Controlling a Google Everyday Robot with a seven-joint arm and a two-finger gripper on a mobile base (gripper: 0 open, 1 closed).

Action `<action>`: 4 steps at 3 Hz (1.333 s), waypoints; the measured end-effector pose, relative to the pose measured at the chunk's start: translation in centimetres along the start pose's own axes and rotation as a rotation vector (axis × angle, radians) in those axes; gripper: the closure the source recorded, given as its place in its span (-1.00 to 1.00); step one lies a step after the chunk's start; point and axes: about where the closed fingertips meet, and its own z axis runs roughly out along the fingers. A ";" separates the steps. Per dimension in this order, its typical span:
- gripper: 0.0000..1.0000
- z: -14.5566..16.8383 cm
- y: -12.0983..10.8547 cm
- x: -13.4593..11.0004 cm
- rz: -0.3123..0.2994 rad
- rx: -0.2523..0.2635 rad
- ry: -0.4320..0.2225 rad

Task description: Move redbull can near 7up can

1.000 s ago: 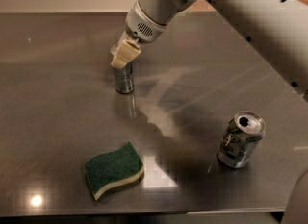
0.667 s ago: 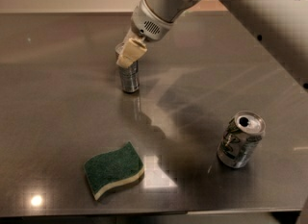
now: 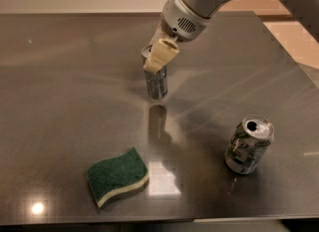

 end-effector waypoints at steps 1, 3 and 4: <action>1.00 -3.2 2.4 2.7 0.061 -0.006 0.026; 1.00 -6.3 5.6 7.6 0.268 0.037 0.030; 1.00 -6.3 6.5 9.6 0.347 0.058 0.043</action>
Offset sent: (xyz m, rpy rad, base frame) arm -0.0811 -0.1094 0.0059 0.0267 0.1439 -0.2945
